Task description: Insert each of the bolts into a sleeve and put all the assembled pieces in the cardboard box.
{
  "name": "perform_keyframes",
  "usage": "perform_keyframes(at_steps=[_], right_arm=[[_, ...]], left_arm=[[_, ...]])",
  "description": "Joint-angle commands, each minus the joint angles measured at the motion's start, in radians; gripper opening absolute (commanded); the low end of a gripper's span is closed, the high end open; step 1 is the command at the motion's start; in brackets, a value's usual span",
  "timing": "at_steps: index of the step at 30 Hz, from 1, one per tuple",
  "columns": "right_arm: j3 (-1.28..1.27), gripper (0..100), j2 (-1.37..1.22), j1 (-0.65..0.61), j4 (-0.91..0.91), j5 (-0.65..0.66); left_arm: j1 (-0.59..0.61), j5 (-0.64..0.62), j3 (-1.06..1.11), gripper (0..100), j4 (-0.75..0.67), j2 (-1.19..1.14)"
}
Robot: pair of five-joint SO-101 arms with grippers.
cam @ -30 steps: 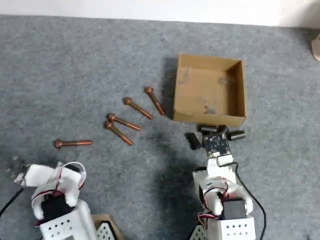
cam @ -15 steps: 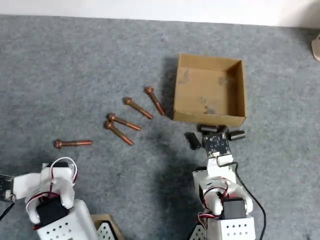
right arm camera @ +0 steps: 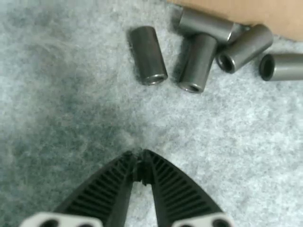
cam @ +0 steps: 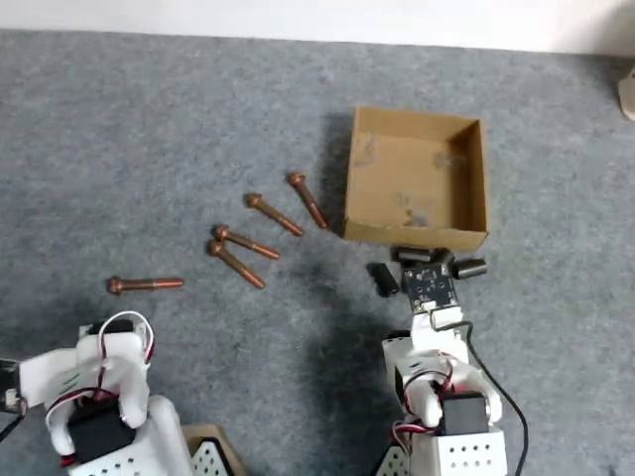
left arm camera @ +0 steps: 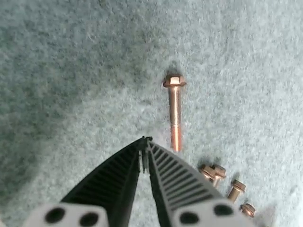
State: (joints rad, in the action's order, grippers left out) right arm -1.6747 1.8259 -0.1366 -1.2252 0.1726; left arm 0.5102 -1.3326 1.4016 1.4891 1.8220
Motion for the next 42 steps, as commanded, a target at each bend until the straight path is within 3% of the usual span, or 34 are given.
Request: perform_keyframes(at_steps=[1,6,10,17,23,30,36,42], right_arm=[[-0.140,0.4,0.012,-0.007,0.019,-0.011],[-0.140,0.4,0.012,-0.007,0.019,-0.011],[-0.140,0.4,0.012,-0.007,0.019,-0.011],[-0.140,0.4,0.012,-0.007,0.019,-0.011],[-0.140,0.4,0.012,-0.007,0.019,-0.011],[-0.140,0.4,0.012,-0.007,0.019,-0.011],[-0.140,0.4,0.012,-0.007,0.019,-0.011],[-0.140,0.4,0.012,-0.007,0.047,-0.011]], left_arm=[[-0.007,-0.021,-0.101,1,0.107,-0.002],[0.002,-0.150,-0.136,1,0.005,-0.002],[-0.061,-0.152,-0.093,1,-0.104,-0.045],[-0.130,-0.152,-0.179,1,-0.250,-0.530],[-0.148,-0.161,-0.535,1,-0.167,-1.156],[-0.197,-0.358,-0.903,1,-0.014,-1.690],[-0.200,-0.428,-1.003,2,0.020,-1.839],[-0.194,-0.430,-1.061,18,0.072,-1.845]])
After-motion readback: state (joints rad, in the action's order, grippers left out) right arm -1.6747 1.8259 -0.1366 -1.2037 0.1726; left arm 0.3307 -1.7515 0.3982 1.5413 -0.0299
